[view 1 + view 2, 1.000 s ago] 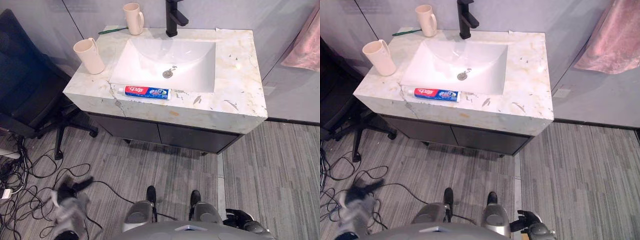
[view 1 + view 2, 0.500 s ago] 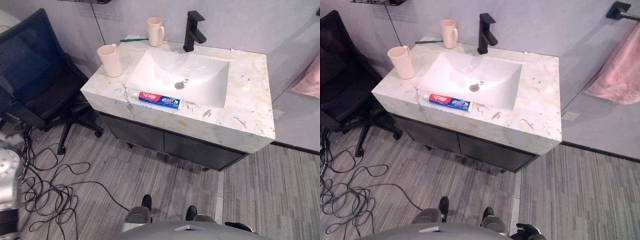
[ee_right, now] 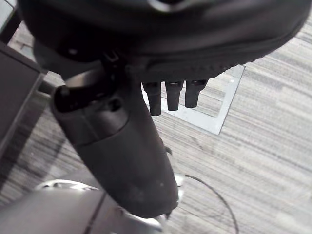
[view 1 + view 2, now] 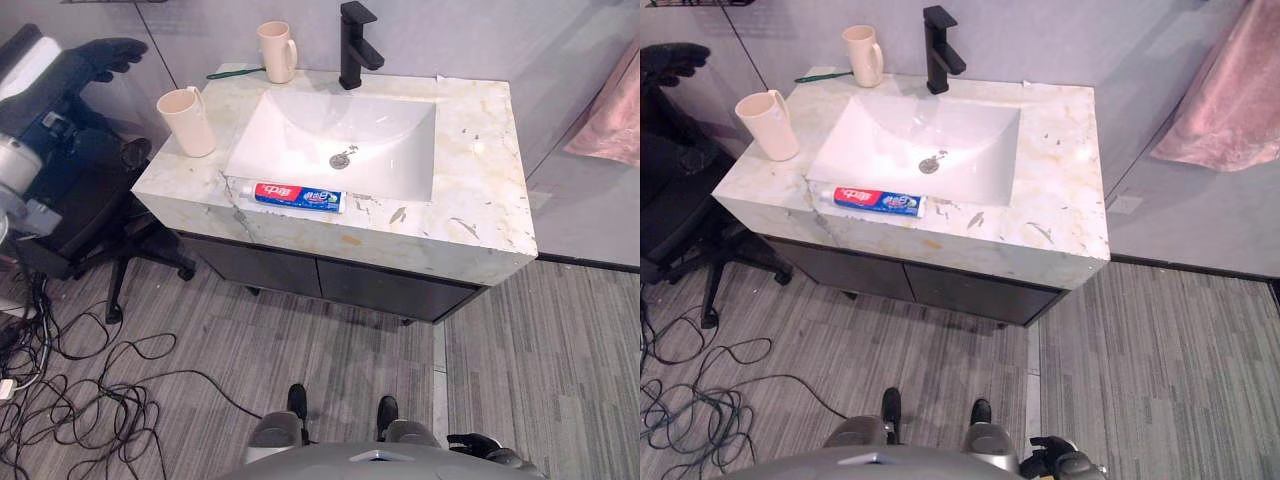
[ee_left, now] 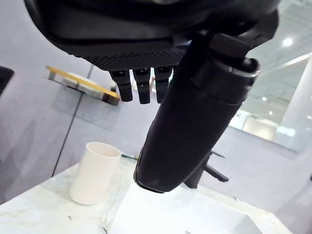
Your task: Organize the bathroom.
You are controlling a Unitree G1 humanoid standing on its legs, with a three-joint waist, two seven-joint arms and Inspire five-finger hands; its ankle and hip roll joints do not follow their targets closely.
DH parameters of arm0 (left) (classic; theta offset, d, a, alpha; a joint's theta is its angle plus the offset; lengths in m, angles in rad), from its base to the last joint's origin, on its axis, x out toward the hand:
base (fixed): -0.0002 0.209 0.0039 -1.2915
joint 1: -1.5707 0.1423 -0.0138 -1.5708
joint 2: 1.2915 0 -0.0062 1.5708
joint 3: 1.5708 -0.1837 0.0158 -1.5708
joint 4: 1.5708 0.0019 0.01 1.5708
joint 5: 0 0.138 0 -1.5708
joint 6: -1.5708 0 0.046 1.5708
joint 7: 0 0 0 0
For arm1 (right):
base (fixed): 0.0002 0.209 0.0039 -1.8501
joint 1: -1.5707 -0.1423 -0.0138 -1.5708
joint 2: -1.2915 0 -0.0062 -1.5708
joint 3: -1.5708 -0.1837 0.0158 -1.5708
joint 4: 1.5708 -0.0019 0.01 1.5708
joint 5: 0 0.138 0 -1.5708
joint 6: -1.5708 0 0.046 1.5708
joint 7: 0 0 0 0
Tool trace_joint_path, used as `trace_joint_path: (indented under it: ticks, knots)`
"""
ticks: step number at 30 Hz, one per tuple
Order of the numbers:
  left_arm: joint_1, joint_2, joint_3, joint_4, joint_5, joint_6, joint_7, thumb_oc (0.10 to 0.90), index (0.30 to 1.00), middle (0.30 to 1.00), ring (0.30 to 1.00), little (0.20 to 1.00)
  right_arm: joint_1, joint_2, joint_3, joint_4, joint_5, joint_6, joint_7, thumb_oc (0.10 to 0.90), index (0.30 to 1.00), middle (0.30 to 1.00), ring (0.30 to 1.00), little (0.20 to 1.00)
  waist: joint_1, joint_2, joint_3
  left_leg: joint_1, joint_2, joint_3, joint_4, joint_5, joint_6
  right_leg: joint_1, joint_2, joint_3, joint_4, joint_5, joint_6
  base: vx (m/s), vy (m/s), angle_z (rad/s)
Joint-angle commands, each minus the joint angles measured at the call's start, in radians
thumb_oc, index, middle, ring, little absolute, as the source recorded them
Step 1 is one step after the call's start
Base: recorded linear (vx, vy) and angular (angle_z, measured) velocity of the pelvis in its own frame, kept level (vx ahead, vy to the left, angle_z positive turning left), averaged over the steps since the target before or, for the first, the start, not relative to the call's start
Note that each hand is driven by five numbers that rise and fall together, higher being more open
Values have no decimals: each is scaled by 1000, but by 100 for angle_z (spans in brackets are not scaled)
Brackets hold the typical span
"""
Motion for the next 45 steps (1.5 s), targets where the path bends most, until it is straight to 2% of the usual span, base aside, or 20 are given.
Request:
trace_joint_path:
  ticks: [1,2,4,5,7,8,10,14,25,30,37,45]
  knots:
    - [-189,106,26,100,-75,-81,-50,800,900,900,900,900,-12,-51,28,-31,2,0,19,800,900,900,900,900,-39,22,-16,-36,96,59,164,-117,-14,-41,-48,59,41,-58,70,-9,-9,-9]
    - [-214,107,0,107,-81,-82,-59,800,900,900,900,900,-12,-50,26,-31,2,1,20,800,900,900,900,900,-37,21,-16,-35,96,59,164,-117,-14,-40,-48,59,41,-58,70,-13,-17,-9]
    - [-348,113,-138,136,-106,-54,-111,800,900,900,900,900,-18,-61,31,-25,6,5,27,800,900,900,900,900,-47,27,-13,-34,97,64,166,-116,-14,-43,-45,68,43,-58,71,-15,-18,-4]
    - [-366,113,-156,139,-110,-49,-120,800,900,900,900,900,-18,-60,29,-25,6,6,28,800,900,900,900,900,-46,26,-13,-35,97,64,167,-116,-14,-43,-45,69,43,-58,71,0,0,0]
    - [-447,94,-249,161,-124,7,-165,800,900,900,900,900,-24,-69,29,-18,8,4,31,800,900,900,900,900,-55,33,-5,-40,98,63,173,-111,-16,-50,-42,77,45,-57,69,-36,2,-2]
    - [-447,94,-249,161,-124,7,-165,800,900,900,900,900,-24,-69,29,-18,8,4,31,800,900,900,900,900,-55,33,-5,-40,98,63,173,-111,-16,-50,-42,77,45,-57,69,-63,12,-6]
    - [-507,71,-324,184,-133,74,-194,800,900,900,900,900,-35,-80,24,-14,7,2,30,800,900,900,900,900,-66,41,13,-52,100,62,186,-101,-19,-63,-42,85,54,-58,66,-96,23,-8]
    - [-534,39,-369,222,-132,100,-210,800,900,900,900,900,-46,-91,18,-7,14,1,28,800,900,900,900,900,-76,45,32,-64,97,64,200,-92,-19,-74,-45,90,61,-56,63,-62,16,-6]
    - [-572,8,-418,285,-104,105,-243,800,900,900,900,900,-68,-116,-6,4,21,-5,26,800,900,900,900,900,-98,62,68,-83,93,75,235,-79,-20,-103,-50,106,83,-56,54,-40,21,-3]
    - [-579,-12,-428,269,-108,135,-252,800,900,900,900,900,-81,-125,-15,16,33,-8,21,800,900,900,900,900,-105,72,85,-86,89,76,238,-75,-19,-112,-50,114,88,-56,51,-45,1,-3]
    - [-529,-47,-392,222,-114,186,-241,800,900,900,900,900,-89,-147,-27,11,28,-10,24,800,900,900,900,900,-119,94,107,-93,83,79,245,-63,-21,-127,-51,128,103,-59,44,-28,22,-3]
    - [-471,-67,-343,182,-112,203,-226,800,900,900,900,900,-94,-160,-35,10,25,-12,17,800,900,900,900,900,-125,109,120,-95,77,84,233,-57,-20,-143,-56,133,108,-60,42,-4,17,-1]
